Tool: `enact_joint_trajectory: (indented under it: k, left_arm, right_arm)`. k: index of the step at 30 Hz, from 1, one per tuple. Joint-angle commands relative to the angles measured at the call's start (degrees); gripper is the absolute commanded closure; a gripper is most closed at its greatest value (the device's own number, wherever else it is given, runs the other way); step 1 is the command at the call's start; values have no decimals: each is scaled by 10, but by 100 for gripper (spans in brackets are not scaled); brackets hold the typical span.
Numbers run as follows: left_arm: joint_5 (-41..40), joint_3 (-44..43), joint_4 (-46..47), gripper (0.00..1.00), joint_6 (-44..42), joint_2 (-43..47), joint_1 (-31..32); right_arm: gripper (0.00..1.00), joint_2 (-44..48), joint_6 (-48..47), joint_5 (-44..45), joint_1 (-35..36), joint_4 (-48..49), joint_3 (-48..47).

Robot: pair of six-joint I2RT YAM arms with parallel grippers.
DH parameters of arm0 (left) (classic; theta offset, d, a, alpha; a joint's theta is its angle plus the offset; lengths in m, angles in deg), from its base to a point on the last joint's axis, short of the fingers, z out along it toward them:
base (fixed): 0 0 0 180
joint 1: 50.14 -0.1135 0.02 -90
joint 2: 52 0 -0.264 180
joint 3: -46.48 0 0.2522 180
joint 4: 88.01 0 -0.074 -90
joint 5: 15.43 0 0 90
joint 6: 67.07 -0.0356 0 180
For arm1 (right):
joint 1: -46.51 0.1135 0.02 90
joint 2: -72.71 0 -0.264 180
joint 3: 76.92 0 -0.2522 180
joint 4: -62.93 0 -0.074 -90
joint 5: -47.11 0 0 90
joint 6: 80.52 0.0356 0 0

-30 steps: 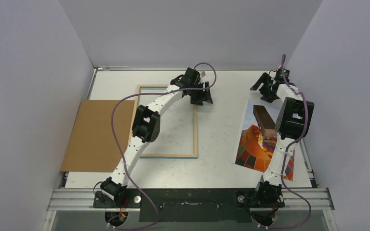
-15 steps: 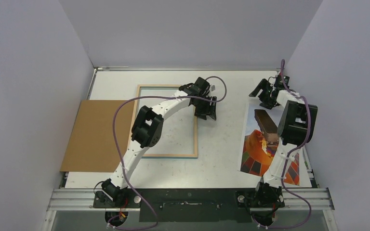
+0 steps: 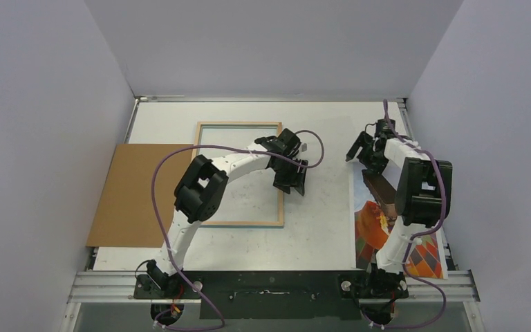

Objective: Put the photo into the frame
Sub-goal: Move the photo frame item to the center of the board.

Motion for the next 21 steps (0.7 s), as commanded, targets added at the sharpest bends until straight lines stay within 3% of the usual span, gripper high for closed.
enact_joint_trajectory:
  k: [1,8,15,21]
  left_arm:
    - [5,19,21,45,-15,49,1]
    - [8,53,57,43,22,107,3]
    - [-7,158,130,47,81,196,4]
    - [-41,199,140,49,109,231,7]
  right_arm:
    - [19,57,-18,99,35,-101,-54]
    - [21,84,3,98,111,-151,-72]
    - [36,49,13,106,186,-158,-67]
    - [31,19,4,163,236,-172,-71]
